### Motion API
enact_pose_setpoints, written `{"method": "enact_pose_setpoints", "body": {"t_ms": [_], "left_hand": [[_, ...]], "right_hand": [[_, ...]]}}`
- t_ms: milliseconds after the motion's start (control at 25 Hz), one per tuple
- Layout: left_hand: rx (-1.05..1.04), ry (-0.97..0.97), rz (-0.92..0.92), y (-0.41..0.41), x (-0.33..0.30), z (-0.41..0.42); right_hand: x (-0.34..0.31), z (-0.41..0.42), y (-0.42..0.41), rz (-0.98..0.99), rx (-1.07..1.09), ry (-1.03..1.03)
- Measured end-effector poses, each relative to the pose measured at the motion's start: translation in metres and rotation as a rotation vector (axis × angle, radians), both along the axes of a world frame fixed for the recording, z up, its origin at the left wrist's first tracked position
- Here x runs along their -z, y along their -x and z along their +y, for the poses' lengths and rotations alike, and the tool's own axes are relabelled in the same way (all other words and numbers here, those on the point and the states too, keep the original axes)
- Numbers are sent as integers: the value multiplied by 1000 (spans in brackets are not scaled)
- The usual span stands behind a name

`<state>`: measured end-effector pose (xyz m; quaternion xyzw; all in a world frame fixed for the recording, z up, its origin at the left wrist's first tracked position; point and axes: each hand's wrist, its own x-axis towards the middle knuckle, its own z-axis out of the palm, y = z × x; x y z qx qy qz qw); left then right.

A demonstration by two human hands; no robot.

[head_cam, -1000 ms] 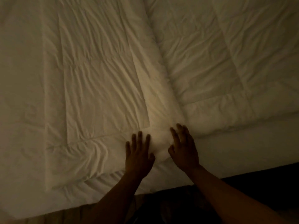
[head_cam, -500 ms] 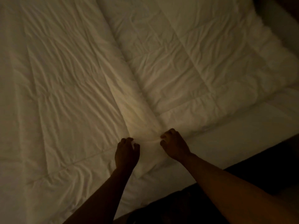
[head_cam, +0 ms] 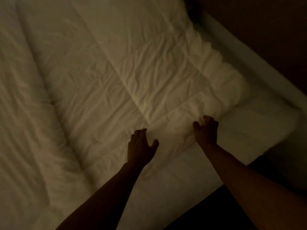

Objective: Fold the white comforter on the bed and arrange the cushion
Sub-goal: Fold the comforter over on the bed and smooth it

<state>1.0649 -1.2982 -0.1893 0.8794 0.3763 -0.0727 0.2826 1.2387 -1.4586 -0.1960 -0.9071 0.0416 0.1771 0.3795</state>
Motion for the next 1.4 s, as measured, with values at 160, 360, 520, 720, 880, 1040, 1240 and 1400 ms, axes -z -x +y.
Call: {"method": "enact_pose_setpoints", "body": {"t_ms": [160, 360, 520, 720, 880, 1040, 1240, 1400], "left_hand": [[138, 27, 1, -114, -2, -52], [325, 39, 95, -211, 10, -101], [373, 12, 308, -235, 34, -117], [421, -143, 364, -251, 42, -118], [275, -58, 113, -236, 37, -88], [101, 449, -98, -204, 17, -54], [-816, 1243, -448, -185, -36, 27], [-780, 1094, -661, -176, -82, 121]], "right_hand": [[-8, -43, -104, 14, 296, -50], [15, -72, -190, 252, 400, -241], [28, -76, -214, 364, 611, -619], [31, -71, -224, 417, 410, -762], [14, -49, -209, 375, 320, -746], [-23, -5, -179, 424, 298, -831], [-54, 65, -96, 323, -317, -425], [-66, 104, -34, 203, -779, -252]]}}
